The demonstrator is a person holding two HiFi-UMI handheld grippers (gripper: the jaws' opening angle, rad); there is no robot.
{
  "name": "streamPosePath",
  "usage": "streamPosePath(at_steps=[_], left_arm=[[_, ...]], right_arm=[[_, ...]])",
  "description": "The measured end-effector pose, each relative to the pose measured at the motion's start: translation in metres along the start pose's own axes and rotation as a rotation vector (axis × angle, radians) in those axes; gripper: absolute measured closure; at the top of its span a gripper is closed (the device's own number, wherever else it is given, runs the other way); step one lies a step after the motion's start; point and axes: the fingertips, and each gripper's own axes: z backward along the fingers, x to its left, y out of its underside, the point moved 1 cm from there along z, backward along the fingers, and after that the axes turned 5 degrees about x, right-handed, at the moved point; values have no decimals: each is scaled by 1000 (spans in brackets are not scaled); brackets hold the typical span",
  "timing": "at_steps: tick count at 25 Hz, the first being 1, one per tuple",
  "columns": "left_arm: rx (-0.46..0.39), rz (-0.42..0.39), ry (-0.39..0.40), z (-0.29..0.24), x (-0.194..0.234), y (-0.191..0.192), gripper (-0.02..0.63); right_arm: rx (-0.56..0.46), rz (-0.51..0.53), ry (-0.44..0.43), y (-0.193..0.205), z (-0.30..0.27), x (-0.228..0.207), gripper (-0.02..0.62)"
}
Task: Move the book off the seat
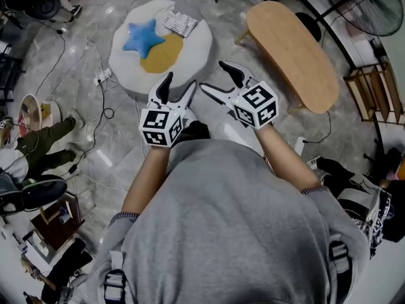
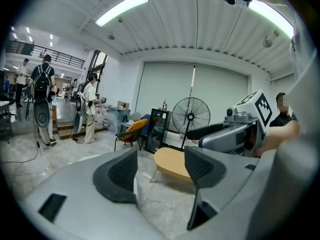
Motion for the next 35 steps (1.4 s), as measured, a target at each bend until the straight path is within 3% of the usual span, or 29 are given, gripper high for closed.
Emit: streamPosePath(at_steps=[11,22,28,35], left_arm=[[9,1,19,-39,111,-36,295],[12,50,14,-73,170,-47,295],[21,63,-39,-102,199,-58,295],[-2,99,-181,-169,238,-85,295]], right_arm=[[51,-4,18,-59,-105,-34,221],[100,-2,2,-81,-163,-64,222],[105,-7,-32,-93,-194,-103,222],[116,51,-154,-124,-242,-181,222]])
